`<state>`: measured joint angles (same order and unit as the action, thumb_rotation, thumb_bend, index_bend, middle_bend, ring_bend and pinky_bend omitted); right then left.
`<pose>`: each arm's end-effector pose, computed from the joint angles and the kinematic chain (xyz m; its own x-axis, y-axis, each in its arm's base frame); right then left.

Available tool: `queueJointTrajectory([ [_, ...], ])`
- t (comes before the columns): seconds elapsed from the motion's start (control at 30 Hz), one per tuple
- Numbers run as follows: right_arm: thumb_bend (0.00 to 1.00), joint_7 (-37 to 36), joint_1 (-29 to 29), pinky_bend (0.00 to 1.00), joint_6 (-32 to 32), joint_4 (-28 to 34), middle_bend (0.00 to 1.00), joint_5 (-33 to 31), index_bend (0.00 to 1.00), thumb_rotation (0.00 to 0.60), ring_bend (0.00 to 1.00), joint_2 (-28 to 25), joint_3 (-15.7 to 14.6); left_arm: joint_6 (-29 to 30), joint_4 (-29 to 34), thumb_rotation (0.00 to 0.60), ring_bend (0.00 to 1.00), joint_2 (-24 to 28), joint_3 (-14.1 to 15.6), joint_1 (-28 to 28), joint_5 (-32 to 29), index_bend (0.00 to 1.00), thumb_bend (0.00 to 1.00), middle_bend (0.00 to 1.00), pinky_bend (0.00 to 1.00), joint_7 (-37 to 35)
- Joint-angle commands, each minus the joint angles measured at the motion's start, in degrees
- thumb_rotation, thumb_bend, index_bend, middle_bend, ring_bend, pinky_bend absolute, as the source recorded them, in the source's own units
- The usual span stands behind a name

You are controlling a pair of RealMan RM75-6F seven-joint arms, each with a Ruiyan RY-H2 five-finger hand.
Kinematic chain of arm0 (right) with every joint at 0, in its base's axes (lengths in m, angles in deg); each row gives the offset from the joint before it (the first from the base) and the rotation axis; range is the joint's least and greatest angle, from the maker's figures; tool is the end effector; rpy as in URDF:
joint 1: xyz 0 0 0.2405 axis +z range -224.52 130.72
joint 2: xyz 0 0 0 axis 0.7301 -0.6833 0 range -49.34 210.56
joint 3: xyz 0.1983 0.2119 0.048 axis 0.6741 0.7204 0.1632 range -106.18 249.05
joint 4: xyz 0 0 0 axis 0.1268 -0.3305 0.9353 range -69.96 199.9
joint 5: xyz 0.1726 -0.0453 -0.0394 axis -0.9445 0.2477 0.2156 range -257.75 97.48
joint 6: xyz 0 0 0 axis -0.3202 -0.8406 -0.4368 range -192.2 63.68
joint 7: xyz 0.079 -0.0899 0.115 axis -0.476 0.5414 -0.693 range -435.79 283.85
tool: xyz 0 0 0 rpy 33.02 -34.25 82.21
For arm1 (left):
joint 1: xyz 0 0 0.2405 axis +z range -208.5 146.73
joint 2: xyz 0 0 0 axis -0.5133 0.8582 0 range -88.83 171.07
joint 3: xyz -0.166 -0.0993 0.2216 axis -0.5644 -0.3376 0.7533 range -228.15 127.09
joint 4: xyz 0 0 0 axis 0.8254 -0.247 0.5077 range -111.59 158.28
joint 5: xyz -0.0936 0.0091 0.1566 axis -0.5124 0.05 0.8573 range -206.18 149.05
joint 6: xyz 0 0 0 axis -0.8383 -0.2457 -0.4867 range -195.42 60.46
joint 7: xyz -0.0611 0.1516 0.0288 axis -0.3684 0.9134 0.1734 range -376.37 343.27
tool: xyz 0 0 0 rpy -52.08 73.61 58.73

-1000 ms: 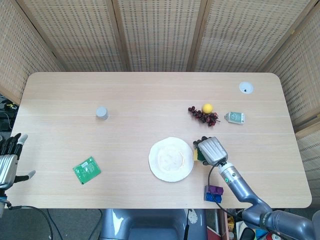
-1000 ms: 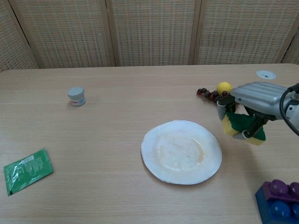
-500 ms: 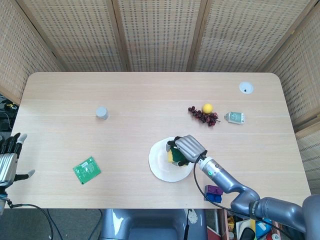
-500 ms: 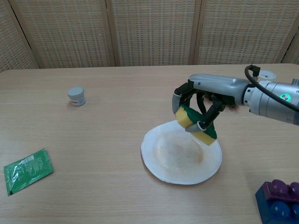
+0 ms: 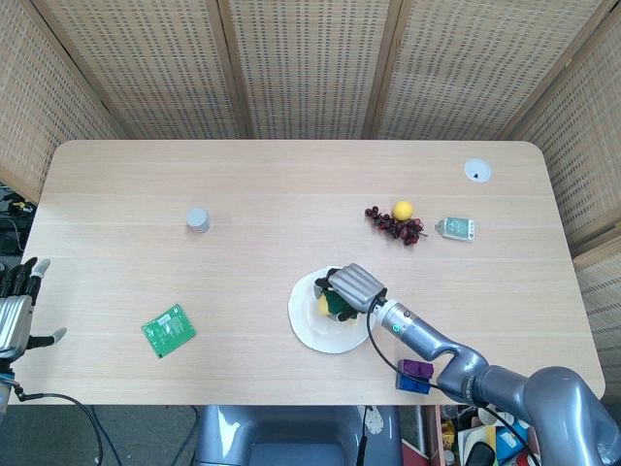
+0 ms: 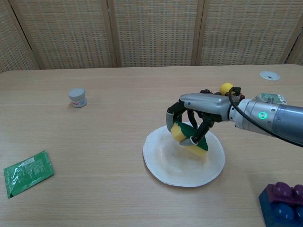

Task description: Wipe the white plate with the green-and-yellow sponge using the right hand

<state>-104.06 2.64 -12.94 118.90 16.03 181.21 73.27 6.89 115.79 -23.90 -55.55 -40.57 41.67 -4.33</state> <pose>-0.1562 -0.3933 -0.0740 0.3862 -0.4300 0.8161 -0.7906 -0.6101 0.0526 -0.3635 0.2344 0.1881 0.5056 0.1527 0.8492 0.8371 0.1517 -0.5256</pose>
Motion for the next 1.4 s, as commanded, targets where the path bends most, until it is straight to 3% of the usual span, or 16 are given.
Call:
queueJointTrajectory([
  [0.03,0.27,-1.12,0.47,0.56,1.01,-3.2,0.54,1.15,0.46,0.6,0.38,2.17,-1.78,-0.1,-0.14,0.6,0.0,0.0,-0.02,-0.07,-0.13,0.0,0.0,0.0,0.0,-0.02],
  [0.53,0.31,-3.25,1.92,0.56,1.07,-10.39,0.54,1.02,0.46,0.6,0.38,5.41,-3.69,-0.59,-0.31,0.6,0.0,-0.01,0.19,-0.29,-0.46,0.0,0.0,0.0,0.0,-0.35],
  [1.4,0.38,-8.35,-0.65,0.59,3.85,-18.42,0.56,1.17,0.48,0.6,0.39,8.33,-7.19,-0.28,-0.28,0.6,0.0,-0.14,0.6,-0.33,-0.3,0.0,0.0,0.0,0.0,0.36],
])
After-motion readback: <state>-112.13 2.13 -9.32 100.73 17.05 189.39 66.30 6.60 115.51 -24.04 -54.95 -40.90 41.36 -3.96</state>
